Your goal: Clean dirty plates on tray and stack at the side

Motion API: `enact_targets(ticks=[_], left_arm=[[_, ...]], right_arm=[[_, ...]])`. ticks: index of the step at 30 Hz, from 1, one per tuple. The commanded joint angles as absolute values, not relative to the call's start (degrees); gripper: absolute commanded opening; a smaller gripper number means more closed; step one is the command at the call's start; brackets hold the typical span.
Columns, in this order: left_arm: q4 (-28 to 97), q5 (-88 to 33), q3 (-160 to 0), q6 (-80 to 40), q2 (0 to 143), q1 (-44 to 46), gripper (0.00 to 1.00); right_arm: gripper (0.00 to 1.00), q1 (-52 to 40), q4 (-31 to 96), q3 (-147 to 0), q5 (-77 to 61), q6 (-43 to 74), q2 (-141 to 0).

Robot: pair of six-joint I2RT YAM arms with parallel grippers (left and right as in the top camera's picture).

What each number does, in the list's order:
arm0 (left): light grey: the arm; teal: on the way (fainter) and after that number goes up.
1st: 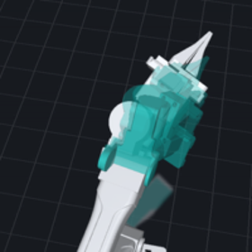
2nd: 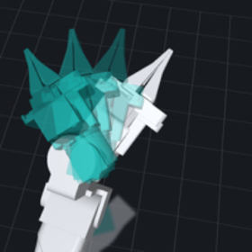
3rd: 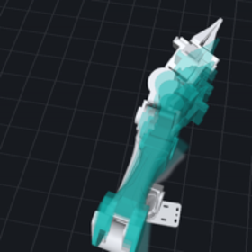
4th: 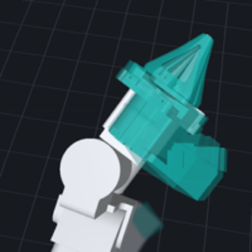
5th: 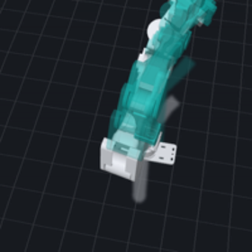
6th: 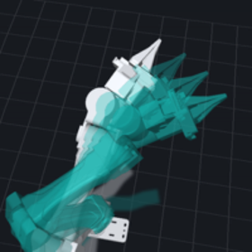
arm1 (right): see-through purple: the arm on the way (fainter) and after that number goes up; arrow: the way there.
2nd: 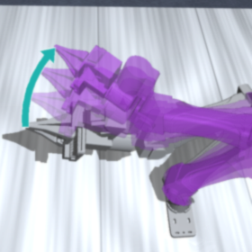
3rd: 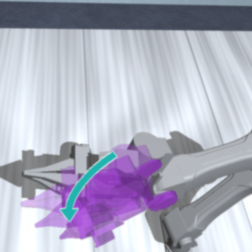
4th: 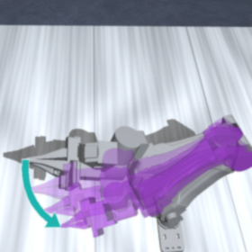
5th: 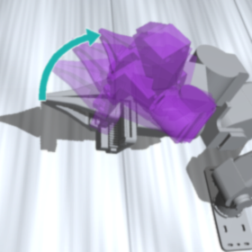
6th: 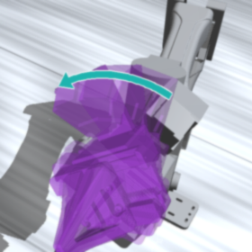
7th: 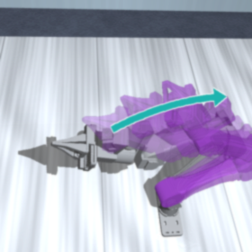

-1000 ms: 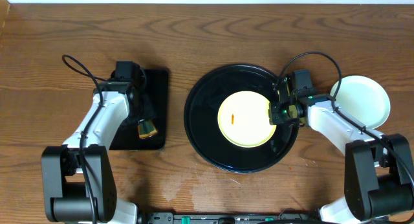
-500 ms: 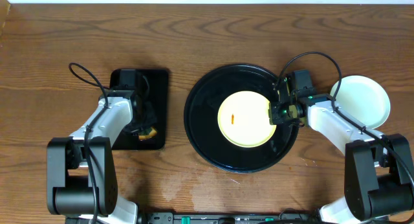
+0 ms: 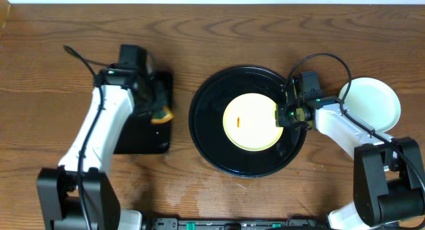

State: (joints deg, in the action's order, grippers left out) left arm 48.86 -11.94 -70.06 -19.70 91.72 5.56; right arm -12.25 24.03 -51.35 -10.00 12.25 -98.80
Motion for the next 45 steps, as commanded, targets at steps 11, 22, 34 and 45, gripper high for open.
enact_targets(ticks=[11,22,34,45], left_arm=[[29.54,-16.95,-71.05,-34.15,99.29,32.12,0.07],[17.91,-16.91,-71.05,-39.31,112.44,40.25,0.07],[27.31,4.75,-72.20,-37.15,119.15,38.26,0.08],[35.48,30.44,-76.16,-32.99,119.15,38.33,0.07]], right_arm=[[0.01,-12.45,25.10,-50.61,-6.48,13.21,-100.09],[0.01,-12.45,25.93,-50.61,-6.48,13.21,-100.09],[0.01,-12.43,27.20,-50.61,-6.48,13.21,-100.09],[0.01,-12.43,28.56,-50.61,-6.48,13.23,-100.09]])
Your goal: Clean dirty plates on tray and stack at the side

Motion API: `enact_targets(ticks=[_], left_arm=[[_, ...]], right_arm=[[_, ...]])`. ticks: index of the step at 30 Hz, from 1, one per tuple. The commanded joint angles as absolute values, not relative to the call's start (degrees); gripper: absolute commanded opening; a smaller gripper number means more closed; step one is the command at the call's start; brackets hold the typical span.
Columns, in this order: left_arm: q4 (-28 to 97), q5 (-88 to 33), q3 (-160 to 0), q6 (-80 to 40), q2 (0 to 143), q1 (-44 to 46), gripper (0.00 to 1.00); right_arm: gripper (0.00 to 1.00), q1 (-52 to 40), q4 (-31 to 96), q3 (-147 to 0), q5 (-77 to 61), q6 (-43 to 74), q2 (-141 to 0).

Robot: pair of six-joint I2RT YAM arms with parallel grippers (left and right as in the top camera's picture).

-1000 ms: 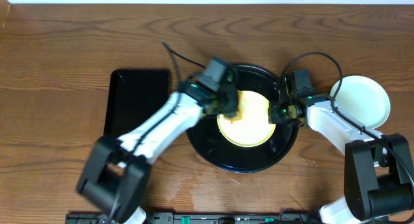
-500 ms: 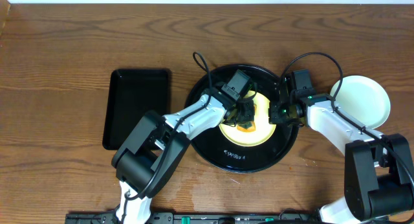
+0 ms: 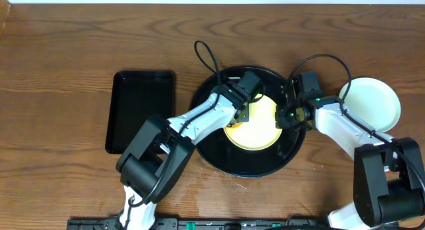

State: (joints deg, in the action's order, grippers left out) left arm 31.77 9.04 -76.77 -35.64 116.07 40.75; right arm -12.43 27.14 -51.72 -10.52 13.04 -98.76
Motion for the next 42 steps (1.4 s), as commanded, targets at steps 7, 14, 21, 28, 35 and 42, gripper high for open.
enact_targets(ticks=[7,14,21,28,35,42], left_arm=[[40.16,36.99,-79.99,-30.00,119.09,38.30,0.07],[43.22,36.97,-82.98,-30.04,115.66,38.17,0.07],[47.44,34.06,-83.02,-30.57,105.62,34.44,0.07],[56.80,20.10,-81.80,-30.39,96.75,22.28,0.07],[51.09,1.72,-71.88,-20.16,98.54,9.41,0.08],[40.73,1.69,-62.08,-16.21,98.96,5.13,0.12]], right_arm=[[0.01,-12.43,28.62,-50.61,-6.46,13.23,-100.09],[0.01,-12.43,28.97,-50.61,-6.44,13.23,-100.09],[0.01,-12.43,28.93,-50.61,-6.44,13.19,-100.09],[0.01,-12.43,27.53,-50.61,-7.49,6.00,-100.09],[0.01,-12.43,25.50,-50.61,-11.27,-0.08,-100.09],[0.01,-12.43,25.54,-50.61,-11.75,-0.05,-100.09]])
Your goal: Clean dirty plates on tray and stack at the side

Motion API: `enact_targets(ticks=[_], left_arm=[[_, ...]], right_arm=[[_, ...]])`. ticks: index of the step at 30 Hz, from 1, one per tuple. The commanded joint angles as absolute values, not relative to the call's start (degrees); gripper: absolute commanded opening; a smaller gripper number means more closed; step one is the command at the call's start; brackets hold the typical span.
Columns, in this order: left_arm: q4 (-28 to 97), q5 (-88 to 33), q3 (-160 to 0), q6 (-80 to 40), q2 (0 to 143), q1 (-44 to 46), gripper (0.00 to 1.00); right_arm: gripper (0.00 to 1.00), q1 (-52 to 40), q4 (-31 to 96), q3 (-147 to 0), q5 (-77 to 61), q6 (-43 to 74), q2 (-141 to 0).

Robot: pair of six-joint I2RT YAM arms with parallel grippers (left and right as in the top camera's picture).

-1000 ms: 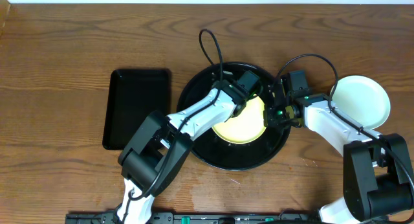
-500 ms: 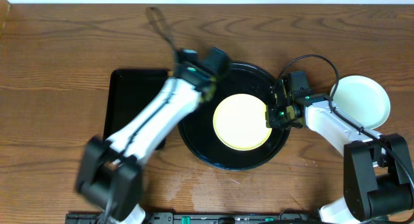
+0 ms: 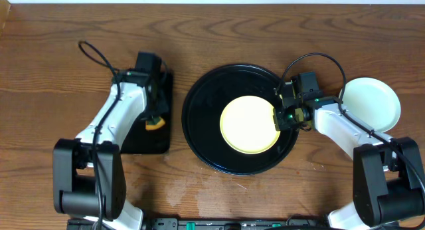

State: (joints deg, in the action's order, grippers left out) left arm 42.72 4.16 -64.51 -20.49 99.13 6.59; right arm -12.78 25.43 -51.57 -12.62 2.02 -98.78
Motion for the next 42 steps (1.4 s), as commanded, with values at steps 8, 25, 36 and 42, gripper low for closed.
enact_targets(ticks=[8,25,36,42], left_arm=[[43.66,-6.96,-65.98,-16.29,95.37,4.54,0.60],[43.57,-17.32,-65.84,-16.32,89.91,5.21,0.85],[43.40,-17.32,-65.84,-16.32,89.91,5.21,0.85],[43.40,-17.32,-65.84,-16.32,89.91,5.21,0.85]], right_arm=[[0.12,-12.43,24.60,-50.61,-12.75,0.71,-100.09],[0.01,-18.92,30.41,-53.63,4.67,5.04,-84.99],[0.01,-25.47,31.07,-53.56,11.49,6.76,-84.23],[0.01,-25.10,29.08,-53.56,4.86,6.85,-89.95]])
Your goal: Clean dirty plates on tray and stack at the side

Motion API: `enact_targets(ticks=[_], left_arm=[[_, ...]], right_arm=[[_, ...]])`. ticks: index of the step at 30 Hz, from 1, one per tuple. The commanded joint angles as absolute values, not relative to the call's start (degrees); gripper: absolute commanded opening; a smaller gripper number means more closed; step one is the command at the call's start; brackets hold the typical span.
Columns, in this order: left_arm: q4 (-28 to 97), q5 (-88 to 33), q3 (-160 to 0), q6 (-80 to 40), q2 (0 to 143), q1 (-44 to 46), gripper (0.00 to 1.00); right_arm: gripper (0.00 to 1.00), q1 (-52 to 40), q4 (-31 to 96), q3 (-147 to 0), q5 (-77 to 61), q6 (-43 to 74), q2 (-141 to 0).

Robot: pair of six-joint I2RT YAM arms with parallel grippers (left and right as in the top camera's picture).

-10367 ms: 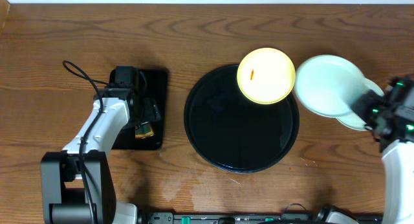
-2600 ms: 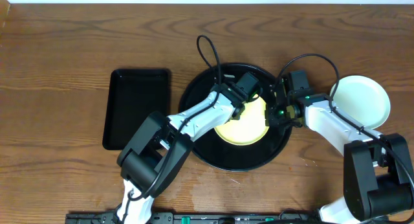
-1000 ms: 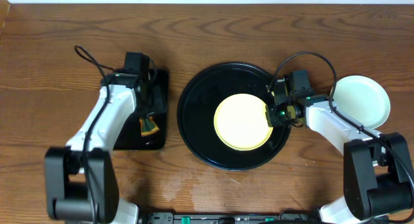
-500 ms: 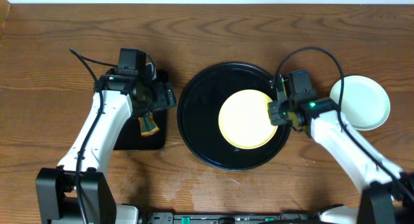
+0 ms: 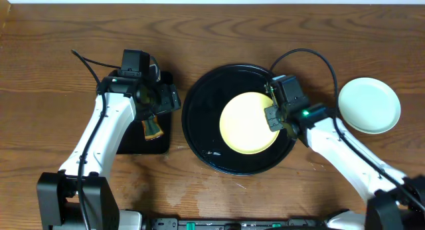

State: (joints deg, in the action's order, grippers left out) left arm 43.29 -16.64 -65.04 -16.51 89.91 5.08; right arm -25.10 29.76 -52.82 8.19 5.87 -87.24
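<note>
A yellow plate [image 5: 244,123] lies in the round black tray [image 5: 199,137] at the middle of the table, its face showing no marks. My right gripper [image 5: 271,117] is shut on the plate's right rim. A pale plate [image 5: 369,105] rests on the table at the far right. My left gripper [image 5: 154,119] hangs over the rectangular black tray [image 5: 136,145] at the left, shut on a yellow-green sponge [image 5: 154,129]. Whether the yellow plate is lifted off the round tray cannot be told.
The rectangular tray is partly covered by my left arm. Cables loop above both wrists. Bare wooden table [image 5: 212,37] surrounds the trays, and the back edge runs along the top of the view.
My right arm has changed pose, its wrist a little further left over the plate's rim and its forearm angled down to the right. The left gripper shifted slightly over the rectangular tray, sponge still held.
First an orange mark lay on the yellow plate, my right gripper at its rim and my left gripper with the sponge over the rectangular tray. Then the left gripper was on the plate. After that it was back over the rectangular tray and the mark was gone.
</note>
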Motion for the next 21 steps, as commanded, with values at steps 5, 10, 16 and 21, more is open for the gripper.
enact_targets(ticks=[5,10,16,21], left_arm=[[43.40,-17.32,-65.87,-16.32,89.91,5.21,0.86],[43.40,-17.32,-65.84,-16.32,89.91,5.21,0.86],[43.40,-17.32,-65.84,-16.32,89.91,5.21,0.86],[43.40,-17.32,-65.84,-16.32,89.91,5.21,0.86]], right_arm=[[0.01,-25.06,26.02,-53.56,4.01,7.46,-95.11],[0.01,-23.90,24.08,-53.56,3.99,7.46,-100.05],[0.17,-21.04,23.77,-53.56,-4.67,6.70,-105.41],[0.19,-16.69,23.09,-53.56,-18.79,3.49,-107.15]])
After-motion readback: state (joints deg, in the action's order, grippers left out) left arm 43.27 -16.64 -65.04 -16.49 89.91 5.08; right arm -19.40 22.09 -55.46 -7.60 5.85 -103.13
